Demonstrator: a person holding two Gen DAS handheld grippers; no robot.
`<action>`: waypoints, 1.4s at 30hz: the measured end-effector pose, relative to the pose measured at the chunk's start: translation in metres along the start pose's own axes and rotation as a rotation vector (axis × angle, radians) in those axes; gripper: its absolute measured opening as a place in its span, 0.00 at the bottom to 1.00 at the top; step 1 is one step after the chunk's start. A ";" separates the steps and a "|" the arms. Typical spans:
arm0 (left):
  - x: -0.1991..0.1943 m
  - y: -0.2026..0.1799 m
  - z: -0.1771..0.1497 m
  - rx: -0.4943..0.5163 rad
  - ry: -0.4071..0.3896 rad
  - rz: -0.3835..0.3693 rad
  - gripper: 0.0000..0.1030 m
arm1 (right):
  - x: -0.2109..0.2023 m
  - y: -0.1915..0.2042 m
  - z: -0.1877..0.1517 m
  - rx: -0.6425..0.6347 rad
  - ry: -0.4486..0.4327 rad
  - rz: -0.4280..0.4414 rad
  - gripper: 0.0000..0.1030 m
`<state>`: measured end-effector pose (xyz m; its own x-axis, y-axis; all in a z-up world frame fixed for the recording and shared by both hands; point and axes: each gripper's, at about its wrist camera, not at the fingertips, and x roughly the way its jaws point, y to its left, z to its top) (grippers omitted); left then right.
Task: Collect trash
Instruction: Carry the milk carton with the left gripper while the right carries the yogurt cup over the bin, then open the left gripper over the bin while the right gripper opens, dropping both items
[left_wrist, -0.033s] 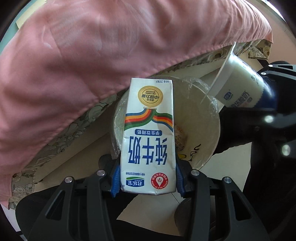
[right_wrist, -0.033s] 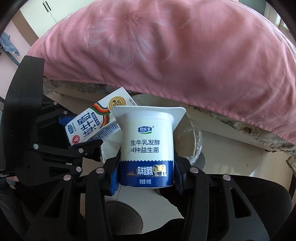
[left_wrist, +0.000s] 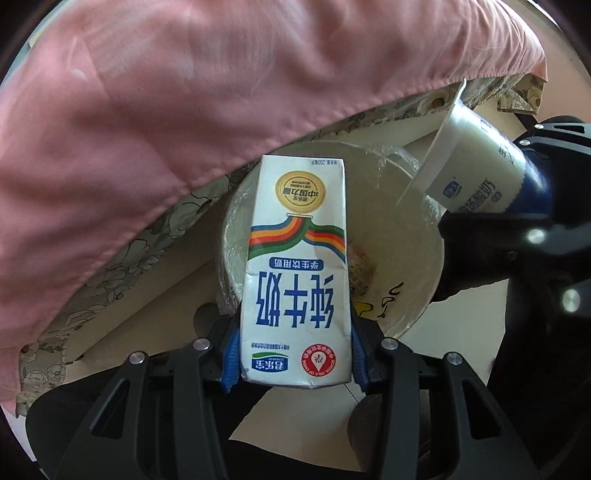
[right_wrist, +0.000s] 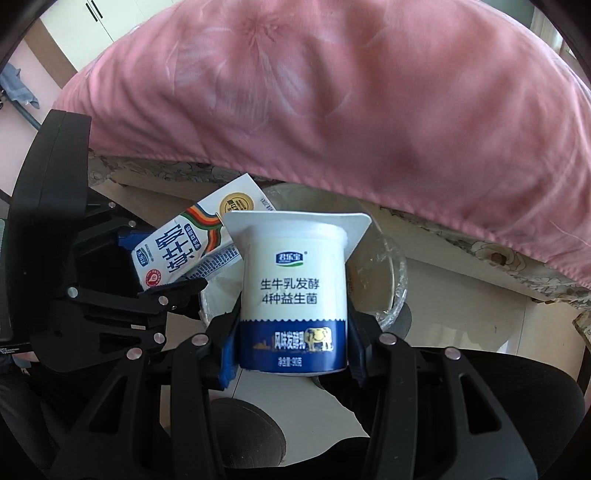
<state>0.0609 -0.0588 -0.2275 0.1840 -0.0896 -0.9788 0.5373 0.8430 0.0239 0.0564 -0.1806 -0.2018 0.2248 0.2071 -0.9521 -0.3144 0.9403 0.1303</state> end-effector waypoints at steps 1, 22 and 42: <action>0.005 0.001 0.000 -0.002 0.012 0.001 0.48 | 0.004 -0.001 0.001 0.006 0.008 -0.004 0.46; 0.068 0.011 0.019 -0.025 0.153 -0.070 0.54 | 0.077 -0.004 0.029 -0.002 0.149 0.025 0.67; 0.062 -0.009 0.018 0.000 0.122 -0.058 0.86 | 0.071 -0.014 0.021 0.019 0.136 -0.005 0.92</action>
<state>0.0823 -0.0818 -0.2849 0.0511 -0.0734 -0.9960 0.5443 0.8382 -0.0338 0.0958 -0.1732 -0.2650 0.0990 0.1651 -0.9813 -0.2954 0.9466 0.1295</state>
